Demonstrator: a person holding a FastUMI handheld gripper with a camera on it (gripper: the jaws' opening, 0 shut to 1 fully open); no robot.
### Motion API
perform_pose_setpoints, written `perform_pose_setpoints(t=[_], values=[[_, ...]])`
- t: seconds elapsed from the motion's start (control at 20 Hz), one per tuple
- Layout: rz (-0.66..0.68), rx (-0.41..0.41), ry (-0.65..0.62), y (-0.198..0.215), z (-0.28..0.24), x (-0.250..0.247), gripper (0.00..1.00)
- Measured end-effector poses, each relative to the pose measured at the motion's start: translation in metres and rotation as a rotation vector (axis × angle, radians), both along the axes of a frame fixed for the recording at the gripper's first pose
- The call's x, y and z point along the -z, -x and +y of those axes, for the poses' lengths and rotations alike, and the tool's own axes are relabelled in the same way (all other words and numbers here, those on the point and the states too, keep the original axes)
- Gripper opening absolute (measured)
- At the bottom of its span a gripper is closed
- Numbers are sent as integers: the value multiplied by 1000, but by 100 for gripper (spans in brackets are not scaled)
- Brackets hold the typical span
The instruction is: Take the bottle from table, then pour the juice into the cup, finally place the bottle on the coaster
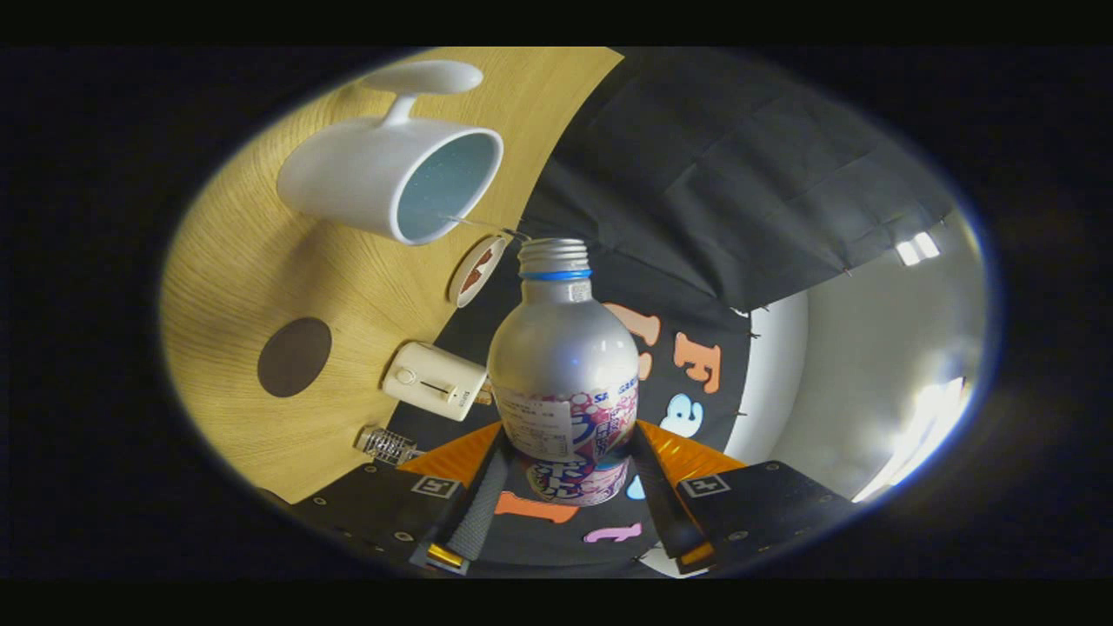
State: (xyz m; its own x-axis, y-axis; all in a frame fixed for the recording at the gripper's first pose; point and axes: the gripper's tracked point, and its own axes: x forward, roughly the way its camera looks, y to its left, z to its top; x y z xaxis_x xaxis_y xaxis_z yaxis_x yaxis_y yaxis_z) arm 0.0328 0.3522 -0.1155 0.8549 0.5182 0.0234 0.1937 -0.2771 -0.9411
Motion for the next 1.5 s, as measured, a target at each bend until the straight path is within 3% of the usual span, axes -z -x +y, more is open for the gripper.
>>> perform_pose_setpoints(t=[0.55, 0.9, 1.2, 1.5], values=[[68, -31, -9, 0, 9, 36, 77], [180, -5, -128, -1, 4, 52, 77], [368, 37, -387, -2, 0, 62, 77], [462, 91, -686, -29, -16, 50, 77]])
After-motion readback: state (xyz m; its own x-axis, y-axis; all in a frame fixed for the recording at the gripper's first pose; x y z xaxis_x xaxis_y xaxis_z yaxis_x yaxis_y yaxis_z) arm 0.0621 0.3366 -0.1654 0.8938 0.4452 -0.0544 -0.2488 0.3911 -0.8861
